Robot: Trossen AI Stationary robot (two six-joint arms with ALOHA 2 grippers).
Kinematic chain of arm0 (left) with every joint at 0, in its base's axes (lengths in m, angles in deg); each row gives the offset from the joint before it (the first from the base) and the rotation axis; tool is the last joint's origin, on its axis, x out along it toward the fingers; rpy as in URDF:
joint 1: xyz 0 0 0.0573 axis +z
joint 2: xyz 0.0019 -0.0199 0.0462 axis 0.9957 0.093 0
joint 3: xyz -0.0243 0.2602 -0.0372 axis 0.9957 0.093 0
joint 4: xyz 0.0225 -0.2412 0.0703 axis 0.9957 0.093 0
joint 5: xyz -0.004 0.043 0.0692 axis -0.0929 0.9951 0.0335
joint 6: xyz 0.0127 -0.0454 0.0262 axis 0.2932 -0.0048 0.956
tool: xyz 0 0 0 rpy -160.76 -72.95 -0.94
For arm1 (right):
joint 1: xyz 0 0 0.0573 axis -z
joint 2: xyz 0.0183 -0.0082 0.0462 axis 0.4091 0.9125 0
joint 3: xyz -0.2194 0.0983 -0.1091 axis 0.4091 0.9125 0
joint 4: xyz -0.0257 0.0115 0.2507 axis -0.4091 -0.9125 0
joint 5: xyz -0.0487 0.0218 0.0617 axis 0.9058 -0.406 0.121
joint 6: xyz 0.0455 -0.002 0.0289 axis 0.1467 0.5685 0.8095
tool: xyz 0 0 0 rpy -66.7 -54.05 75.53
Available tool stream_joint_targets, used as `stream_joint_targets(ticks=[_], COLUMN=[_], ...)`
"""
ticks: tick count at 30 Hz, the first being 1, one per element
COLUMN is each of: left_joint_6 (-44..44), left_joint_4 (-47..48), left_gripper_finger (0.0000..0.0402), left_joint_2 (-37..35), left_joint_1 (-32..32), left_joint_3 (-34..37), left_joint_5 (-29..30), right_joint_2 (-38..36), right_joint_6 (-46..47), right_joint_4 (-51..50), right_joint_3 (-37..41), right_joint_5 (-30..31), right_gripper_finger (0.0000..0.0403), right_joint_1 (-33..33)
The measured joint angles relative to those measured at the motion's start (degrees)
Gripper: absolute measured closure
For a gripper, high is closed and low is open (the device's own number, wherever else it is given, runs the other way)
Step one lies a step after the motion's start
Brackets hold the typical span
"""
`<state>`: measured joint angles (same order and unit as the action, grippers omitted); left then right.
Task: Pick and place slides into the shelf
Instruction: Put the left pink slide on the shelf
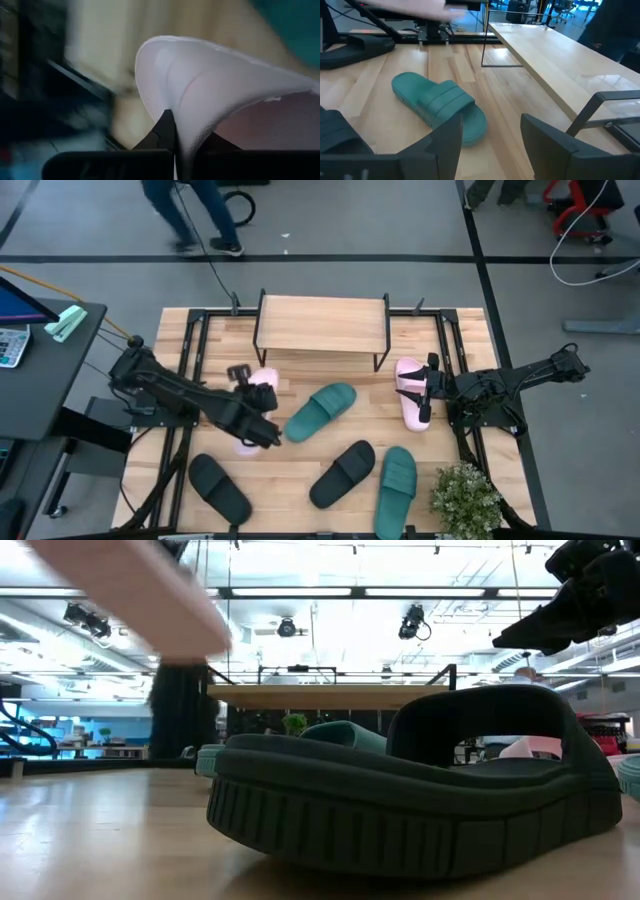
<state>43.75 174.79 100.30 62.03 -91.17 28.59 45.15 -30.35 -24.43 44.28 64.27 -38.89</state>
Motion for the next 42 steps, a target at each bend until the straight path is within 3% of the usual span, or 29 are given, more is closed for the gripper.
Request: stream_joint_targets(ticks=[3,7,14,16,19,23,29,34,42], left_joint_6=[4.8,15.5,36.8,44.8,53.2,53.7,54.1,54.0,55.6], left_joint_4=[0.6,-1.9,-24.2,-34.7,-46.3,-45.4,-46.5,-50.1,-49.2], left_gripper_finger=[0.039,0.039,0.039,0.039,0.039,0.039,0.039,0.039,0.039], left_joint_2=[0.4,0.3,0.3,0.3,0.5,2.8,6.5,7.7,5.7], left_joint_1=[3.4,11.7,30.6,34.8,40.7,47.0,51.2,52.0,50.9], left_joint_3=[-4.3,-6.6,-5.8,-5.8,-5.8,-5.6,-0.5,4.7,5.2], left_joint_5=[9.1,14.2,13.9,10.4,0.6,-2.8,-4.3,-3.8,1.2], right_joint_2=[0.0,0.0,0.0,0.0,0.0,0.0,0.0,0.0,0.0], right_joint_6=[-0.4,-1.8,-3.9,-4.3,-4.9,-4.9,-2.9,-1.9,-1.4], right_joint_4=[0.9,2.2,3.0,3.0,2.9,2.9,2.9,2.8,2.8], right_joint_3=[0.0,0.0,0.0,0.0,0.0,0.0,0.0,0.0,0.0], right_joint_5=[0.0,0.2,1.4,1.5,1.6,1.6,1.5,1.5,1.5], right_gripper_finger=[0.0195,0.0195,0.0195,0.0195,0.0195,0.0195,0.0195,0.0195,0.0195], right_joint_1=[0.0,0.0,0.0,0.0,0.0,0.0,0.0,0.0,0.0])
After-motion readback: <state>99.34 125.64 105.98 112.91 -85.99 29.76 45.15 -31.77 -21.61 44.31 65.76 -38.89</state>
